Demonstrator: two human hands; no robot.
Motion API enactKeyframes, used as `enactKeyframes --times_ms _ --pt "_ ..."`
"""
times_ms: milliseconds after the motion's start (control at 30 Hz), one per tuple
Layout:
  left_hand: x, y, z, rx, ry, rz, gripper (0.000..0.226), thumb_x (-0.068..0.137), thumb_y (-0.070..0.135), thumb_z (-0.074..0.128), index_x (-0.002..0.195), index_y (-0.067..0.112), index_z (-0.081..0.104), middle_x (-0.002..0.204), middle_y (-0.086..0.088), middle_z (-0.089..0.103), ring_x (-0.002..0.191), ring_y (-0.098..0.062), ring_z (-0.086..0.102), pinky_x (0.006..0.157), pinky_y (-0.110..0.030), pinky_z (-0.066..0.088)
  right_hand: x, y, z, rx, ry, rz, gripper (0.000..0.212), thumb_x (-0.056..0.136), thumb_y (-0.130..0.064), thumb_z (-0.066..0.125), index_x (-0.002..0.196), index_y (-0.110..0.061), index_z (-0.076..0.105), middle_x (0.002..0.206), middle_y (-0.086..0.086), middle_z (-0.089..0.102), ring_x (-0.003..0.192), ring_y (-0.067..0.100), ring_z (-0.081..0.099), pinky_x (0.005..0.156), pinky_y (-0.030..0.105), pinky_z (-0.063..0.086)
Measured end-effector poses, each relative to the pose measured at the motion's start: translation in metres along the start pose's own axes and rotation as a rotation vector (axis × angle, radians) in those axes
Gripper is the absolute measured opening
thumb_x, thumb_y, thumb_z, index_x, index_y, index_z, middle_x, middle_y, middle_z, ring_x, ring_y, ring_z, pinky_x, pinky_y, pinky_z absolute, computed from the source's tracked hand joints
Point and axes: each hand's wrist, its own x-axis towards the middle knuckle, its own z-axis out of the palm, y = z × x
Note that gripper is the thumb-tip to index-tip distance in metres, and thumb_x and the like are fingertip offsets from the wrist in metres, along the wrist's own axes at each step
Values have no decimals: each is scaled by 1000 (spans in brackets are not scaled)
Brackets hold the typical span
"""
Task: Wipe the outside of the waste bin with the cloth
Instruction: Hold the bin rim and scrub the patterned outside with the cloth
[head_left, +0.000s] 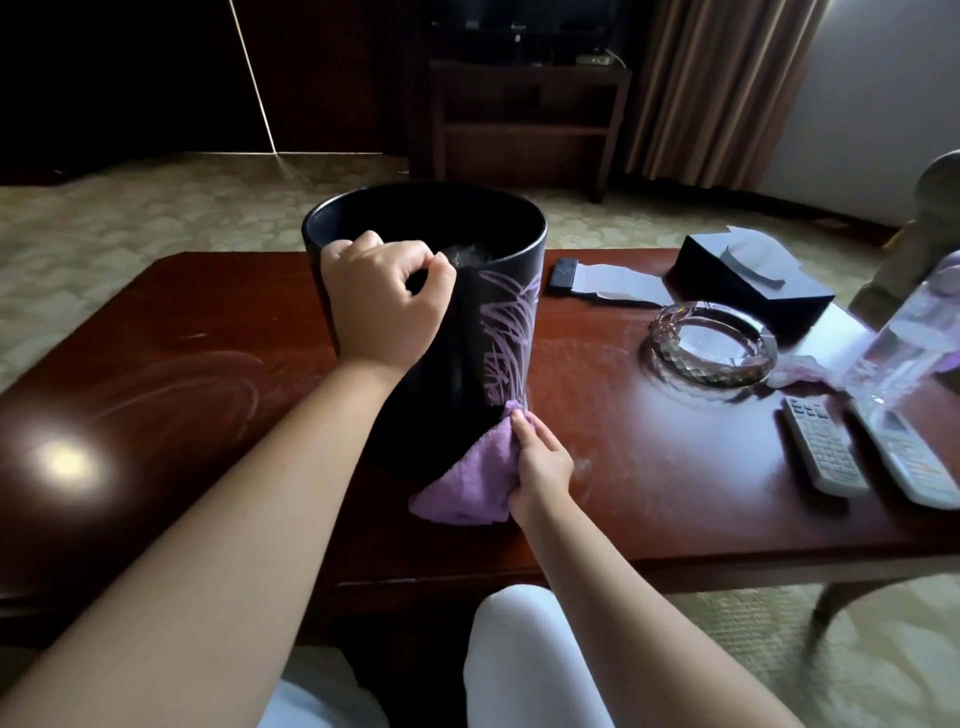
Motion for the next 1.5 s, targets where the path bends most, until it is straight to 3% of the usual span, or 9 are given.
enactKeyframes --times_ms 100,367,567,733,900,1067,1267,1400,1500 --pt "1 0 0 5 3 -2 34 81 28 48 50 24 34 44 13 24 50 -13 34 70 -30 28 5 -3 4 17 36 -4 8 79 -12 75 77 -18 70 86 4 72 88 17 67 89 30 52" --pt "1 0 -1 10 4 4 34 81 27 49 50 24 34 44 12 22 50 -14 34 70 -31 29 4 -11 8 -50 56 -48 4 83 -10 71 84 -11 68 81 1 68 83 15 62 85 27 52" --pt "0 0 1 30 15 0 35 81 28 48 49 23 34 45 11 27 51 -15 36 69 -31 27 -13 -4 2 -150 -132 -171 9 81 -6 71 75 -12 67 75 0 69 70 4 64 71 14 52" --pt "1 1 -2 20 -7 1 34 81 30 47 50 24 34 44 12 22 51 -16 37 69 -30 27 -2 -13 9 -145 51 -144 3 82 -10 71 84 -10 69 75 0 67 73 9 62 81 22 52" --pt "0 2 1 30 20 2 34 81 28 48 50 24 34 45 11 28 50 -19 40 69 -35 31 -17 -8 7 -222 -78 -296 6 81 -7 72 79 -12 70 75 -7 69 67 -4 63 70 8 49" --pt "1 1 -2 24 -3 3 34 81 29 48 50 24 35 45 10 29 51 -19 40 70 -34 30 -10 -14 16 -171 87 -272 5 82 -14 72 86 -11 70 73 -6 66 69 3 61 68 9 48" --pt "0 2 0 27 19 6 33 80 28 49 50 25 34 46 11 28 51 -16 37 67 -34 30 -20 -7 17 -338 25 -409 7 81 -17 72 79 -23 69 89 0 71 84 9 66 81 19 50" --pt "2 2 -3 21 -5 5 33 81 29 48 50 25 36 45 10 29 51 -17 38 68 -34 31 -5 -26 18 -297 131 -289 13 84 -19 70 94 -12 73 83 -4 69 71 0 60 63 3 45" --pt "2 3 -1 27 8 5 33 80 29 48 50 25 36 45 11 27 51 -18 39 68 -34 30 -7 -23 14 -405 92 -352 19 84 -18 68 101 -11 73 93 -1 71 83 3 62 76 10 44"
